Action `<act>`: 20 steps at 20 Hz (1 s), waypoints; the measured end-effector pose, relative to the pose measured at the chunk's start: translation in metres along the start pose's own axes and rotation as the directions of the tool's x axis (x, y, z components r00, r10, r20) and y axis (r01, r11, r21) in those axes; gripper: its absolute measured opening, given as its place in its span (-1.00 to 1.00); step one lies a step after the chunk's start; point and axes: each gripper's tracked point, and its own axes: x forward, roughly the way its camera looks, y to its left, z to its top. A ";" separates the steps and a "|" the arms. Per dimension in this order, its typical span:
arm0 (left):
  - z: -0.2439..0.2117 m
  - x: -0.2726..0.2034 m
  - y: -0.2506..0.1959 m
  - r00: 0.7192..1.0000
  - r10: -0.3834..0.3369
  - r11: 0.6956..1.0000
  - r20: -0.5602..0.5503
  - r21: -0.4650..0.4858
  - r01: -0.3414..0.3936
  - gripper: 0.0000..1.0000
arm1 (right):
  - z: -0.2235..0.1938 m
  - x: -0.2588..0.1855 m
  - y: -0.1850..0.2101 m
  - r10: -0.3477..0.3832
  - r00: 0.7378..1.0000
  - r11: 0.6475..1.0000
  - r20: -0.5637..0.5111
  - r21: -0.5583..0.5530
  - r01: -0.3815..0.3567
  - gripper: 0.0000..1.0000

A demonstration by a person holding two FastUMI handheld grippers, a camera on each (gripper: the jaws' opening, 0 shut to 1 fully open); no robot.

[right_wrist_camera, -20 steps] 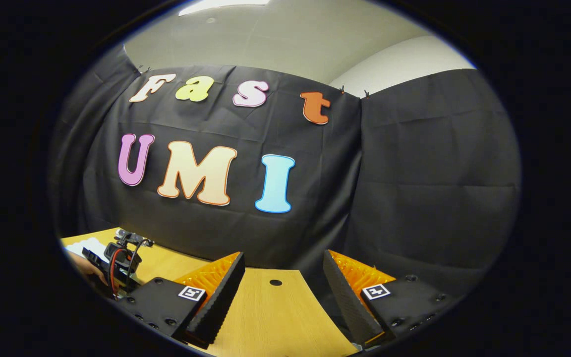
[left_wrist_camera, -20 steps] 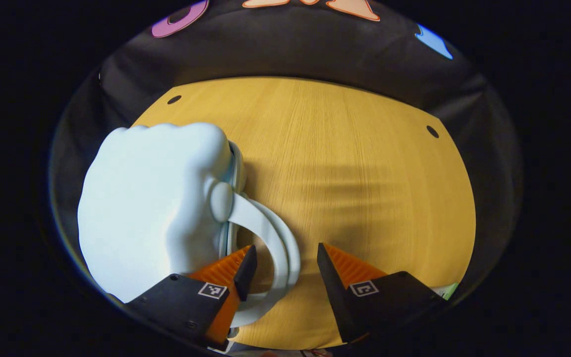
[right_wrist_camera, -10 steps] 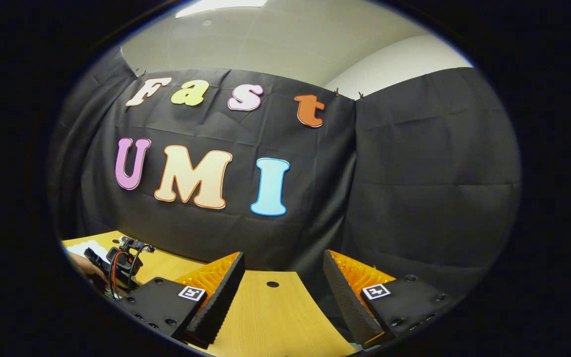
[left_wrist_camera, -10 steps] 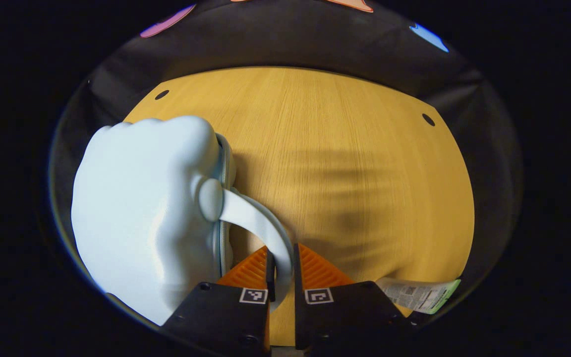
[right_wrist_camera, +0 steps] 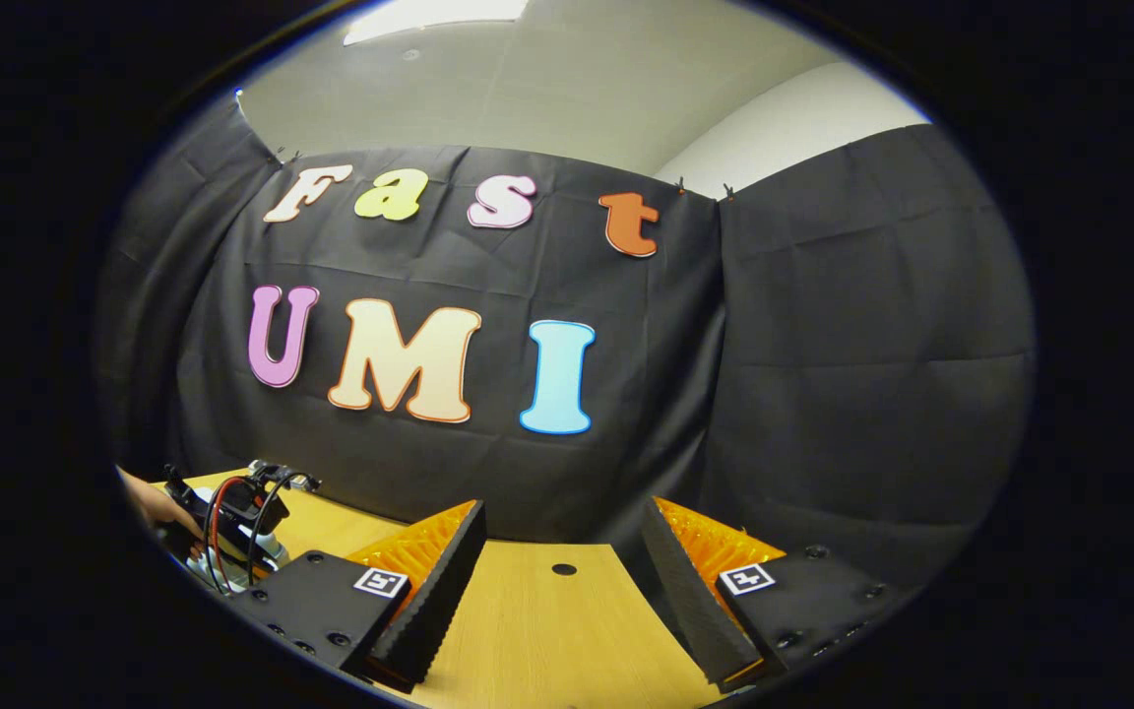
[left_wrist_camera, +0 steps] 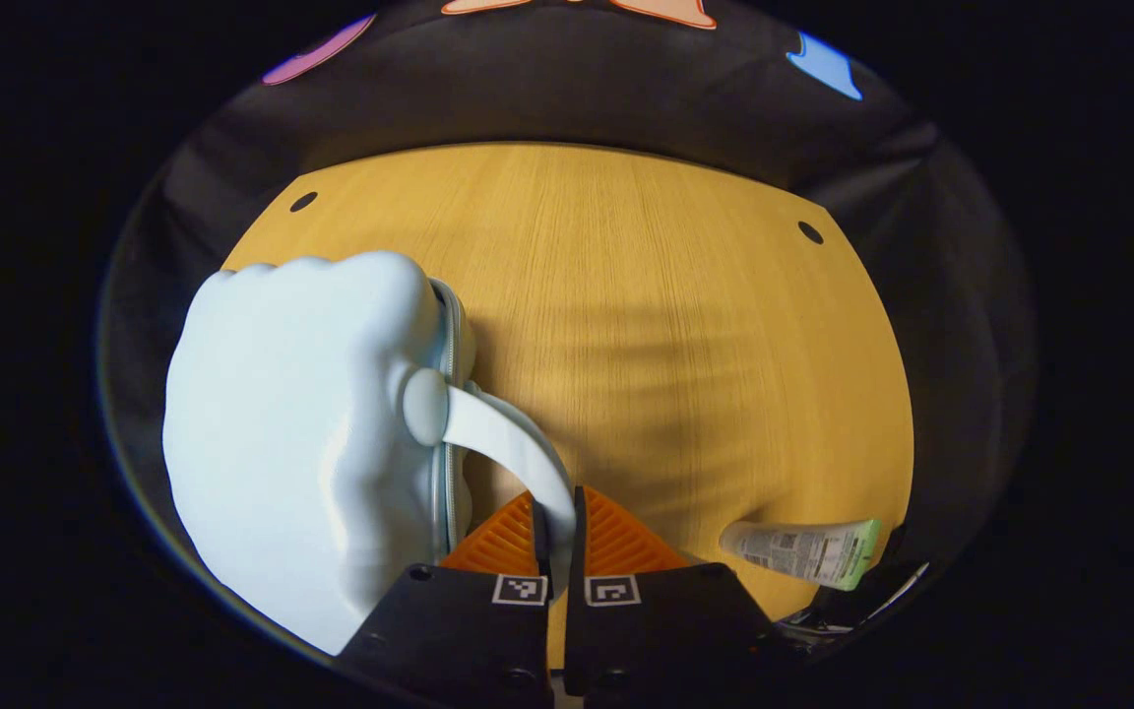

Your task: First open the suitcase, pack the skin care products into it, and then close the suitcase.

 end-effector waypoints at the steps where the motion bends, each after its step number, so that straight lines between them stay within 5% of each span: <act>1: 0.000 -0.004 0.002 1.000 0.003 1.000 -0.002 0.015 -0.003 -1.00 | 0.000 0.000 0.001 0.007 1.000 1.000 0.003 0.002 -0.007 0.96; 4: 0.014 -0.014 0.011 0.999 0.012 0.997 0.053 0.081 -0.016 -1.00 | 0.001 0.000 0.005 0.020 1.000 0.999 0.011 0.024 -0.020 0.96; 11: 0.041 -0.078 0.030 0.992 -0.038 0.998 0.124 0.046 0.032 -1.00 | -0.001 0.003 0.012 0.045 0.999 0.997 0.012 0.058 -0.045 0.97; 20: 0.054 -0.118 0.049 0.979 -0.002 0.997 0.202 0.073 -0.013 -1.00 | 0.000 0.007 0.032 0.095 0.995 0.992 0.015 0.080 -0.096 0.96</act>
